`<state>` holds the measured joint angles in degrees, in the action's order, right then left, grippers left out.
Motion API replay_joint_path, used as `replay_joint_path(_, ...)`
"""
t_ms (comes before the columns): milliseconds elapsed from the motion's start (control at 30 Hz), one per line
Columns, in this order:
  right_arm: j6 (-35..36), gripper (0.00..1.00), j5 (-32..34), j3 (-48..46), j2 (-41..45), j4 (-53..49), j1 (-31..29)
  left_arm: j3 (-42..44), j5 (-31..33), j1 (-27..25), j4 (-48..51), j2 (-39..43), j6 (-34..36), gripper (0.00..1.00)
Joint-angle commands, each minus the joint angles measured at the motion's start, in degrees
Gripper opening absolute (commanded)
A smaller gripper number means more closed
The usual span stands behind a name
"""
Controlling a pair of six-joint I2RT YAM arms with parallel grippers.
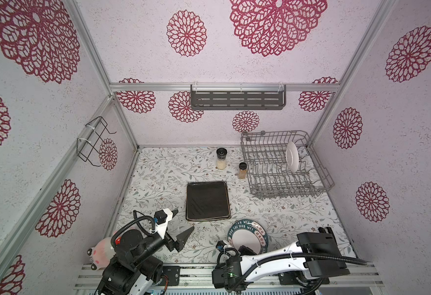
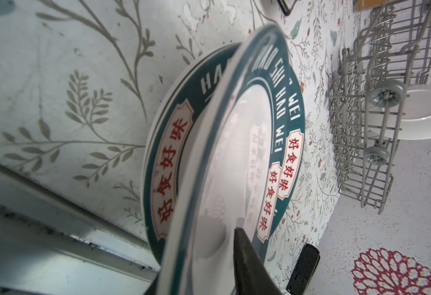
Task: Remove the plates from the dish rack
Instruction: 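Lower the held plate on its edge onto the green-rimmed plate stack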
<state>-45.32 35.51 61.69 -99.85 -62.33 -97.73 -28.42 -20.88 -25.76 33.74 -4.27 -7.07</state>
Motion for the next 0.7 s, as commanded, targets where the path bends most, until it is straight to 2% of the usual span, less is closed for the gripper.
replay_joint_path(0,0.0,0.36,-0.5,-0.6,1.6,0.4,-0.3,0.6,0.0,-0.5,-0.6,-0.8,1.4,0.97)
replay_joint_path(133,0.3,0.42,-1.3,-1.0,2.1,1.0,-0.3,0.6,0.0,-0.5,-0.6,-0.8,1.3,0.97)
replay_joint_path(467,2.6,0.43,-5.2,-3.5,5.8,4.5,-0.3,0.5,-0.3,-0.6,-0.5,-0.6,1.3,0.97)
replay_joint_path(667,5.0,0.45,-7.3,-4.5,6.7,5.9,0.7,0.2,2.7,-0.6,-0.1,-0.2,1.4,0.97)
